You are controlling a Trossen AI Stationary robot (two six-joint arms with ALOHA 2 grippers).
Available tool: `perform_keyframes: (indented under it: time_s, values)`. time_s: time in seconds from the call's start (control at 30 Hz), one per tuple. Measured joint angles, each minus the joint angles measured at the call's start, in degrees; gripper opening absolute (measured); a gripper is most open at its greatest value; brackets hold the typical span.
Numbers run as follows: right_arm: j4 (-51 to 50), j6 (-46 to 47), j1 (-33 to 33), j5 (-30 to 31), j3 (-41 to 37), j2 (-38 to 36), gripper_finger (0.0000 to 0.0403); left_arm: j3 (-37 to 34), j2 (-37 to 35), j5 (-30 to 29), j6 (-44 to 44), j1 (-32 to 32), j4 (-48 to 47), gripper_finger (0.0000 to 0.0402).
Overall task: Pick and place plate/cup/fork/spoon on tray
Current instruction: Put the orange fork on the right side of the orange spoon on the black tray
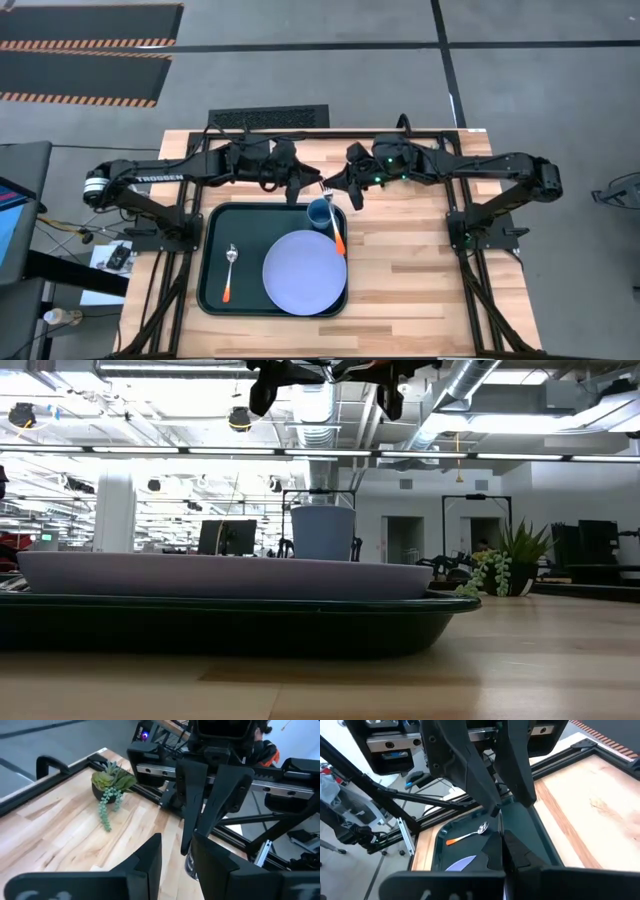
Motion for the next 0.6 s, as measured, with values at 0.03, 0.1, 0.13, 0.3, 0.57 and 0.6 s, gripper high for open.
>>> perform_keyframes:
  time_s: [0.03,0.1,0.13,0.3,0.57,0.6]
  values:
    - [0.2,0.0,-0.2,0.0,0.0,0.0,0.0002,0.0,0.0,0.0,0.6,-0.1,0.6,0.0092]
    - [0.8,-0.1,-0.2,0.0,0.0,-0.1,0.0002,0.0,0.1,-0.1,1.0,-0.2,2.0,0.0092]
    - [1.2,-0.2,-0.2,0.0,0.0,-0.1,0.0002,0.0,0.1,-0.1,1.1,-0.2,2.8,0.0092]
    - [1.4,-0.1,-0.2,-0.1,0.0,-0.1,0.0002,0.0,0.1,-0.4,1.1,0.0,2.7,0.0092]
    - [1.5,-0.1,-0.7,0.0,0.0,-0.1,0.0002,0.0,0.1,-0.6,1.2,0.1,1.6,0.008]
    - [1.7,-0.1,-0.9,0.0,0.0,-0.1,0.0002,0.0,0.1,-1.0,1.3,0.1,1.7,0.0081]
